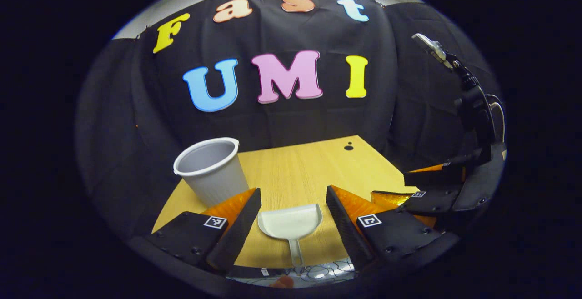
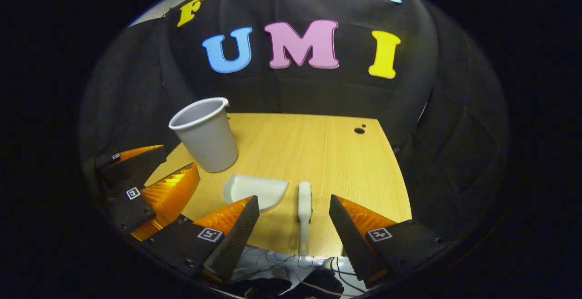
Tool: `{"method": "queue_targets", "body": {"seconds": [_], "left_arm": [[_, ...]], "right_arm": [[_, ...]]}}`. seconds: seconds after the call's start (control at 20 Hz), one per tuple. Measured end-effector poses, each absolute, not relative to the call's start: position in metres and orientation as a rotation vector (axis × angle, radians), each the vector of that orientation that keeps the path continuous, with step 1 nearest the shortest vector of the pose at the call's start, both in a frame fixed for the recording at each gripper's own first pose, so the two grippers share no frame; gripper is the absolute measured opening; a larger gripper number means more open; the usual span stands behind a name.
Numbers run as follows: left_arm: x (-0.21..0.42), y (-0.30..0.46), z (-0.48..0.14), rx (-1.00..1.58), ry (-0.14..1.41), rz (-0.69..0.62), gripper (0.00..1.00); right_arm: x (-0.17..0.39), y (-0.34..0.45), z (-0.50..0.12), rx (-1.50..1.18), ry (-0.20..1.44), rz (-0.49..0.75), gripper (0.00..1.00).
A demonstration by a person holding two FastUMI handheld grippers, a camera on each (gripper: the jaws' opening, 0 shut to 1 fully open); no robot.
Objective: Pick up the small broom and dustpan from the desktop, sweep the trash into the dustpan with the broom, and then empty the trash into the garbage bin.
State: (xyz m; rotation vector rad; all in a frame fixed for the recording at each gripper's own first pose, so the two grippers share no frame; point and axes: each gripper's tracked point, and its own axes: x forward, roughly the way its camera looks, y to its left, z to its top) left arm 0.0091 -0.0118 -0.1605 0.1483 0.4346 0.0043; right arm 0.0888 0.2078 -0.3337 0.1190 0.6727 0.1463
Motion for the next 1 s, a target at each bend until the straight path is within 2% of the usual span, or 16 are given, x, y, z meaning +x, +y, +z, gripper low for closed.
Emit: {"method": "queue_targets", "body": {"seconds": [0.3, 0.4, 0.45, 0.55, 0.6, 0.75, 0.8, 1.0], "left_arm": [[-0.034, 0.011, -0.1, 0.013, 0.155, 0.09, 0.86], [-0.056, 0.013, -0.082, -0.02, 0.045, 0.132, 0.83], [-0.066, 0.011, -0.078, -0.03, 0.01, 0.138, 0.86], [-0.078, 0.009, -0.074, -0.03, -0.007, 0.157, 0.83], [-0.075, 0.007, -0.073, -0.031, -0.012, 0.162, 0.86], [-0.085, 0.008, -0.067, -0.052, -0.041, 0.152, 0.84], [-0.087, 0.009, -0.063, -0.057, -0.053, 0.145, 0.84], [-0.091, 0.013, -0.061, -0.047, -0.068, 0.128, 0.84]], "right_arm": [[0.107, 0.198, -0.237, 0.09, 0.359, 0.177, 0.98], [0.108, 0.184, -0.209, 0.07, 0.271, 0.177, 0.98], [0.11, 0.178, -0.196, 0.057, 0.212, 0.169, 0.98], [0.11, 0.165, -0.175, 0.048, 0.14, 0.156, 0.98], [0.106, 0.162, -0.166, 0.054, 0.112, 0.162, 0.98], [0.103, 0.151, -0.132, 0.039, 0.011, 0.152, 0.98], [0.102, 0.151, -0.124, 0.037, -0.006, 0.155, 0.93], [0.097, 0.155, -0.109, 0.045, -0.045, 0.185, 0.94]]}}
